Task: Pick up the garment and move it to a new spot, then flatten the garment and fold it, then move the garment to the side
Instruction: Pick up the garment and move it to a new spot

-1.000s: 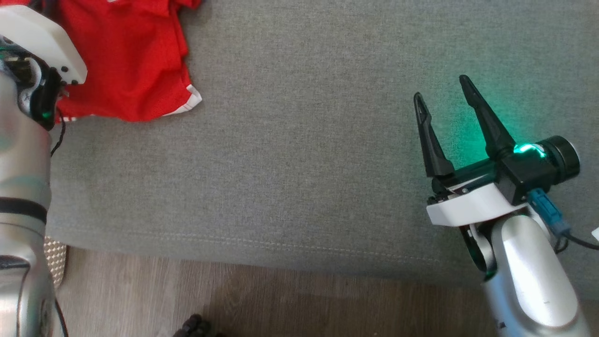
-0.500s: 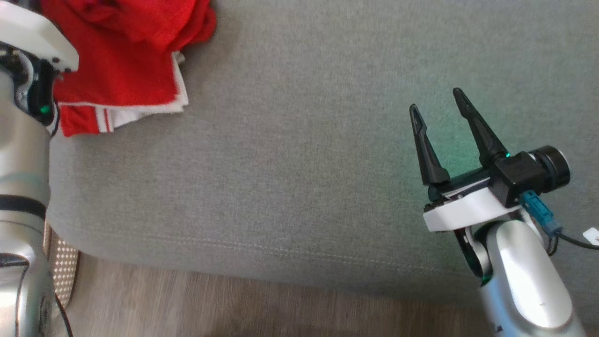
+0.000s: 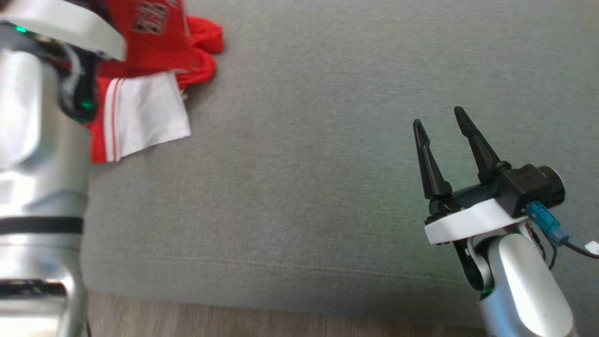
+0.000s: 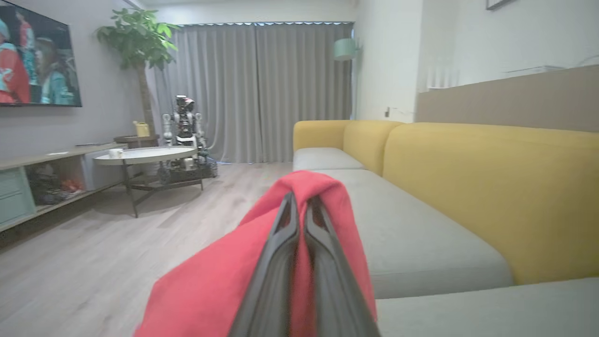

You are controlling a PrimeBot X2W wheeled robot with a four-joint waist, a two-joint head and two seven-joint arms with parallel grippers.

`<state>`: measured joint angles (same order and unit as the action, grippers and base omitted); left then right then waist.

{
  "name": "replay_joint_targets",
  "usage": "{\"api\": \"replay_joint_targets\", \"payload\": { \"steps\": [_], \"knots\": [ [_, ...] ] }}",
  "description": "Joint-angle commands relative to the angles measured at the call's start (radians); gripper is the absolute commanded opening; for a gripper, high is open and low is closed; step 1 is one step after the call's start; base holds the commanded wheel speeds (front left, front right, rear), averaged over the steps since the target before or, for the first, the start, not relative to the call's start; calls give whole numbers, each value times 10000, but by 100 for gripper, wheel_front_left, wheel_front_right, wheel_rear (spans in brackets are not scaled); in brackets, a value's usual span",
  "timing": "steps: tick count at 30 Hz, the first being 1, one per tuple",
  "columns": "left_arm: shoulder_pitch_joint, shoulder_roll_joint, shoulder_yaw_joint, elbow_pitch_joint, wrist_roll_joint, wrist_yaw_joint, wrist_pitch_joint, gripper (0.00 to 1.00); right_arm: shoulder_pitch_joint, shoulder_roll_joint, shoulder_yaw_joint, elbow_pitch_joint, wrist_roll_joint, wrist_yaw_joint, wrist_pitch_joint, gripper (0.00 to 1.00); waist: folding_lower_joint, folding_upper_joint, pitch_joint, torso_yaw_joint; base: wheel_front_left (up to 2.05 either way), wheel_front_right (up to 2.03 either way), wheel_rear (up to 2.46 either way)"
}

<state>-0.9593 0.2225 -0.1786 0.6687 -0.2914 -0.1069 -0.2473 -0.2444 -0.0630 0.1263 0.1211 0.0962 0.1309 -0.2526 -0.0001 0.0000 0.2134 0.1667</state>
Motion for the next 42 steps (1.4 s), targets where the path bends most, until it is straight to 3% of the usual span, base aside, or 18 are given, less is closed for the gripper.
{"api": "replay_joint_targets", "payload": {
  "steps": [1,10,16,22,29,30,31,32,37,42],
  "knots": [
    [-202,234,66,-733,89,-43,103,0,1,126,149,-326,85,-2,-92,100,1,0,-177,-376,0,0,0],
    [411,-685,-834,-2818,-72,-14,1280,0,-368,127,80,-589,418,-2,-92,100,1,0,247,-1890,0,0,0],
    [299,-1053,-1930,-3298,96,-127,1631,0,-685,127,163,-894,799,-2,-92,100,1,0,843,-3169,0,0,0],
    [-138,-827,-3283,-3041,29,-225,1698,0,-985,127,175,-1291,1217,-2,-92,100,1,0,1269,-4182,0,0,0],
    [-1040,181,-5071,-1878,-615,-235,1230,0,-1175,127,250,-1773,1653,-2,-92,100,1,0,1576,-5025,0,0,0],
    [-1138,283,-5243,-1579,-646,-235,1152,33,-1164,127,272,-1797,1675,-2,-92,100,1,0,1599,-5067,0,0,0],
    [-1217,364,-5372,-1242,-655,-235,1097,73,-1145,127,294,-1806,1688,-2,-92,100,1,0,1617,-5088,0,0,0],
    [-1270,410,-5437,-883,-674,-235,1059,100,-1124,127,329,-1797,1699,-2,-92,100,1,0,1633,-5096,0,0,0],
    [-1451,306,-5353,483,-901,-168,632,100,-1097,127,390,-1739,1602,-2,-92,100,1,0,1671,-4844,0,0,0],
    [-1440,219,-4899,965,-1234,43,111,100,-1048,127,299,-1592,1340,-2,-92,100,1,0,1435,-4203,0,0,0]
  ]
}}
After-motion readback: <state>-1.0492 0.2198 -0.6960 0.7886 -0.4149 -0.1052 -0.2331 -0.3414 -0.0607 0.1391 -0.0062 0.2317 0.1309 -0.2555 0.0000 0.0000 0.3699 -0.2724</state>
